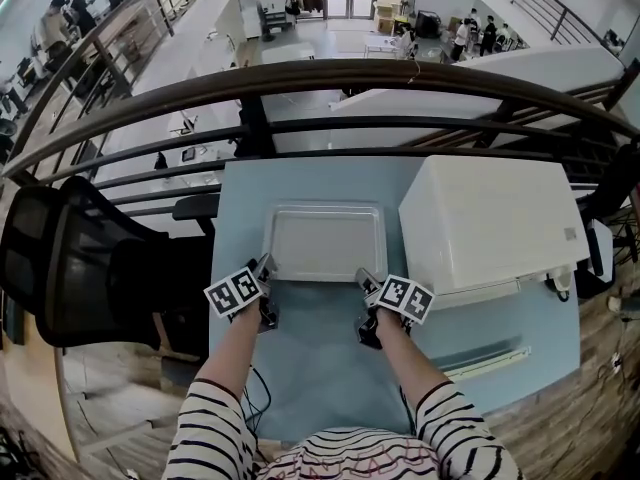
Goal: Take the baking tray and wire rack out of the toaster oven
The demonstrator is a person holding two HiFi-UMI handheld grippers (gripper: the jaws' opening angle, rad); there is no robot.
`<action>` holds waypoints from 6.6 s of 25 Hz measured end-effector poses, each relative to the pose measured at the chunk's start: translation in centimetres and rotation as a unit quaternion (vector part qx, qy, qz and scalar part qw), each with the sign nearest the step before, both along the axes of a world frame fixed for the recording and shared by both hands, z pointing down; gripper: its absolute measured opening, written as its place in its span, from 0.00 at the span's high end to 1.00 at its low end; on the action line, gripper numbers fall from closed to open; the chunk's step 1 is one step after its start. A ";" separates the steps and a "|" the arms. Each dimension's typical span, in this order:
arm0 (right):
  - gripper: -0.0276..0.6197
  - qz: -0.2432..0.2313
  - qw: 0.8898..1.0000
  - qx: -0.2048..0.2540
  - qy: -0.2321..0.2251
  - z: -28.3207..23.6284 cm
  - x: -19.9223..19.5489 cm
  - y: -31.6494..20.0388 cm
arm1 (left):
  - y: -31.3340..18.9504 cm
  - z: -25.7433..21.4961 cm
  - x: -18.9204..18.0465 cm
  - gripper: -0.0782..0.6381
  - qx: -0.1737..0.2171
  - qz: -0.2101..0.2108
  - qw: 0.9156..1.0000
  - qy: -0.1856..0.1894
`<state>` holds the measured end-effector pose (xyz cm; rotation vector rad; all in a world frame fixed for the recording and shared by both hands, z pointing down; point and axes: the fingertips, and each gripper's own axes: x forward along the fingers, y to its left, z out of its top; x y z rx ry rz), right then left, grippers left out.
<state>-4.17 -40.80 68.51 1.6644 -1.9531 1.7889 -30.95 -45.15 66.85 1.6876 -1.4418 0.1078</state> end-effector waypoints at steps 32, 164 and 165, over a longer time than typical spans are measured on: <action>0.51 -0.068 0.983 0.107 0.133 -7.4 3.5 8.4 | 11.9 -9.1 0.8 0.59 0.114 0.016 0.993 0.031; 0.91 0.164 0.934 0.223 -0.225 -14.8 40.9 7.4 | 10.6 -13.3 47.1 0.74 0.149 -0.001 0.935 0.323; 0.91 0.165 0.934 0.223 -0.223 -14.8 40.9 7.7 | 10.8 -13.4 47.1 0.77 0.147 0.001 0.933 0.328</action>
